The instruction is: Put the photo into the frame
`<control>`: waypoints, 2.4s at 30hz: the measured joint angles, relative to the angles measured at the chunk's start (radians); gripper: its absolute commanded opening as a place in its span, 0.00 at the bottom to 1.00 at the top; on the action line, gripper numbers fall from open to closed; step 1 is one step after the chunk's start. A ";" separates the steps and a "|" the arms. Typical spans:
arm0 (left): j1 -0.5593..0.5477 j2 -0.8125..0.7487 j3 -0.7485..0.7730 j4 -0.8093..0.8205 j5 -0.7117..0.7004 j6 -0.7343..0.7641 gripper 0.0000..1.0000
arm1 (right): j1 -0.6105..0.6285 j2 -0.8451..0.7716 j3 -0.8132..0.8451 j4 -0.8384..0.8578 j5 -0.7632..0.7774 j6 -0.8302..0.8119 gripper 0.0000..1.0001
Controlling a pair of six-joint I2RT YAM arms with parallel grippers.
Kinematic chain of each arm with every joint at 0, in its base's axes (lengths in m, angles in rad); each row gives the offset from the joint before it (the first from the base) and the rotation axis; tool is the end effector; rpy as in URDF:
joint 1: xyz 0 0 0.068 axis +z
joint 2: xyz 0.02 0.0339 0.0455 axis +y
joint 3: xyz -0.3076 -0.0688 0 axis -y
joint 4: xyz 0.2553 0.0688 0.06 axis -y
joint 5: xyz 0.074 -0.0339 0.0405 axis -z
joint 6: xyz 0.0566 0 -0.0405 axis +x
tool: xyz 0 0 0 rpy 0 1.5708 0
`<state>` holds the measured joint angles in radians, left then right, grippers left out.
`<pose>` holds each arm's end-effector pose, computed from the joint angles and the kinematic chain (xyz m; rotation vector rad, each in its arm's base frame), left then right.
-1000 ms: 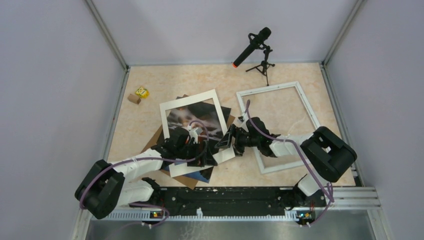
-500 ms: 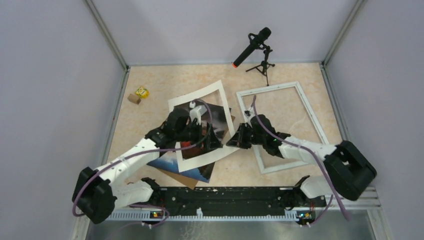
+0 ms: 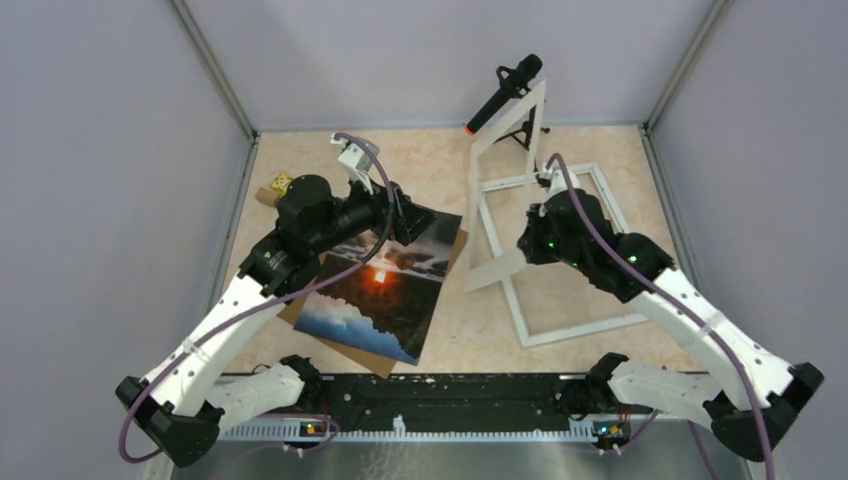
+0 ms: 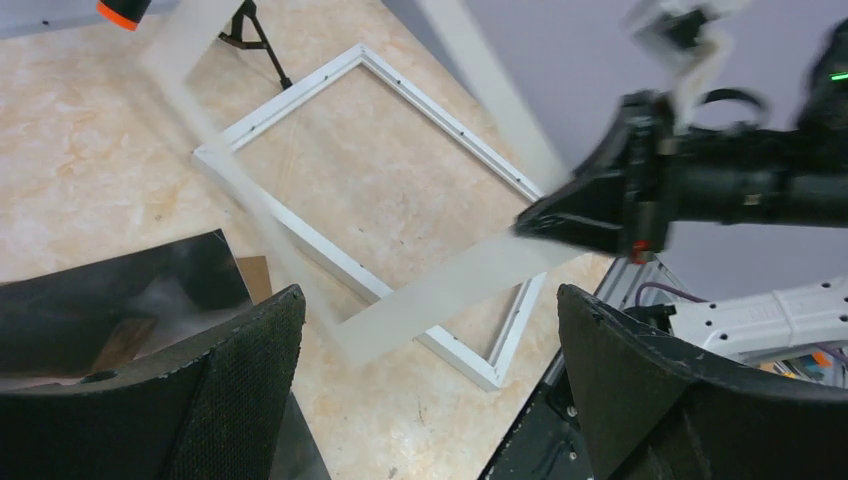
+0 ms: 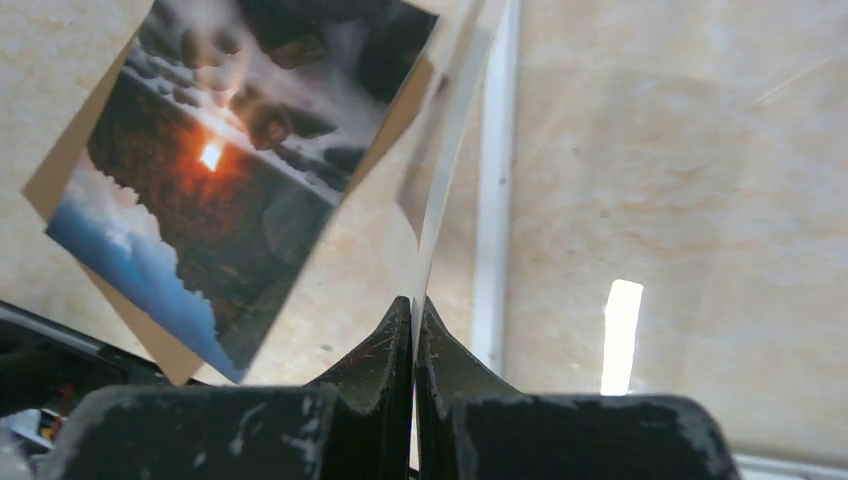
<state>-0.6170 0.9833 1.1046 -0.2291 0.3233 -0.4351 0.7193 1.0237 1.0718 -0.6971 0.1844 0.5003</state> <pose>0.1711 -0.1435 0.4462 0.4184 1.7377 -1.0465 0.1689 0.1341 0.3701 -0.1429 2.2433 0.4684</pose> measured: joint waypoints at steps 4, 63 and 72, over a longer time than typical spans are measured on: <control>0.000 0.064 0.035 0.005 -0.003 0.015 0.98 | 0.000 -0.067 0.197 -0.234 0.097 -0.163 0.00; 0.008 0.175 -0.096 0.080 -0.134 0.125 0.98 | -0.148 0.072 -0.085 -0.211 0.467 -0.581 0.06; 0.008 0.179 -0.097 0.080 -0.127 0.123 0.98 | -0.148 0.093 -0.152 -0.150 0.449 -0.624 0.43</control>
<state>-0.6094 1.1618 1.0077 -0.1493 0.1963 -0.3119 0.5716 1.1172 0.9195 -0.8467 0.6331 -0.1238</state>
